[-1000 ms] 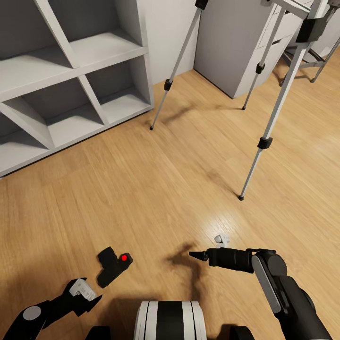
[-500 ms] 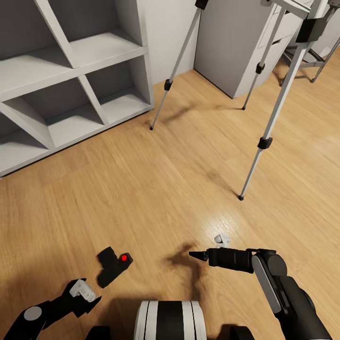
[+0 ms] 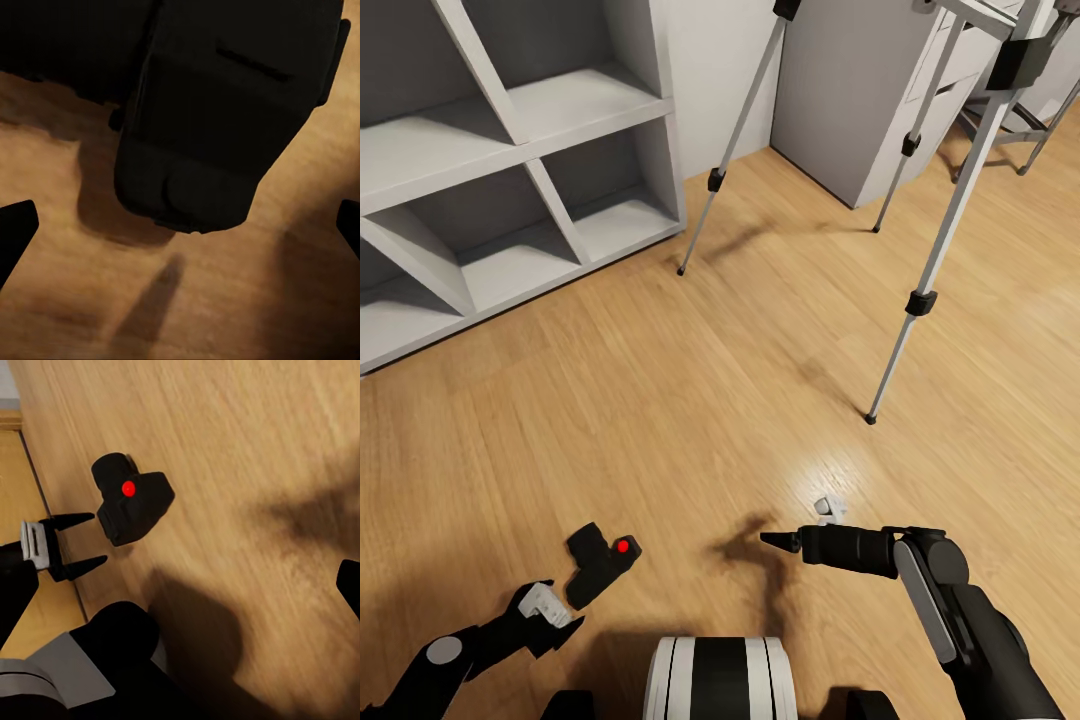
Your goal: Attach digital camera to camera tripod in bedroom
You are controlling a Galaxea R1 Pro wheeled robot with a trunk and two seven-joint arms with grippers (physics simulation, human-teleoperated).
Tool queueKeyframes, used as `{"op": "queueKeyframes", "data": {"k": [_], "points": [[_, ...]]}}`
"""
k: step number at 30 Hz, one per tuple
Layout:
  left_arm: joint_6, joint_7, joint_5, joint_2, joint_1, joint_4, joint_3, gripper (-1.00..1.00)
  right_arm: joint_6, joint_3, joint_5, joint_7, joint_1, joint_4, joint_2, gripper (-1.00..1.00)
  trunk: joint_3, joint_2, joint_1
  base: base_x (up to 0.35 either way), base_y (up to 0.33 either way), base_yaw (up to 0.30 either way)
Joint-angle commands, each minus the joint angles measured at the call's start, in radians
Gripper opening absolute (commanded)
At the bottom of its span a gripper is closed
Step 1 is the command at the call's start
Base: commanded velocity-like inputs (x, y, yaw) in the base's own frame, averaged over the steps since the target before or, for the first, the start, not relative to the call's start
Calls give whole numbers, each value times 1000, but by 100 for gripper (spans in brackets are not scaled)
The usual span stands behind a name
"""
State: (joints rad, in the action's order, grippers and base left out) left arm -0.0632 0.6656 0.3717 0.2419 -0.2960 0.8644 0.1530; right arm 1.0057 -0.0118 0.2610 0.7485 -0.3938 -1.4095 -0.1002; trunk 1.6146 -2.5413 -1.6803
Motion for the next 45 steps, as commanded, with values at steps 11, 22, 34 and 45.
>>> {"op": "queueKeyframes", "data": {"k": [11,22,34,45], "points": [[-18,5,6,-6,-22,-24,4,100,4,0,-7,-12,0,-1,0,100,1,0,0,0,0,0],[-17,4,7,-14,-23,-29,4,100,13,1,-6,-15,0,0,-2,100,1,0,0,0,0,-85],[-17,-42,11,-18,-23,-34,3,100,9,0,-8,-15,0,-1,-2,100,1,0,0,0,0,-115],[-18,-52,9,-17,-23,-39,2,100,4,0,-9,-18,0,-1,-2,100,1,0,0,0,0,-6]]}}
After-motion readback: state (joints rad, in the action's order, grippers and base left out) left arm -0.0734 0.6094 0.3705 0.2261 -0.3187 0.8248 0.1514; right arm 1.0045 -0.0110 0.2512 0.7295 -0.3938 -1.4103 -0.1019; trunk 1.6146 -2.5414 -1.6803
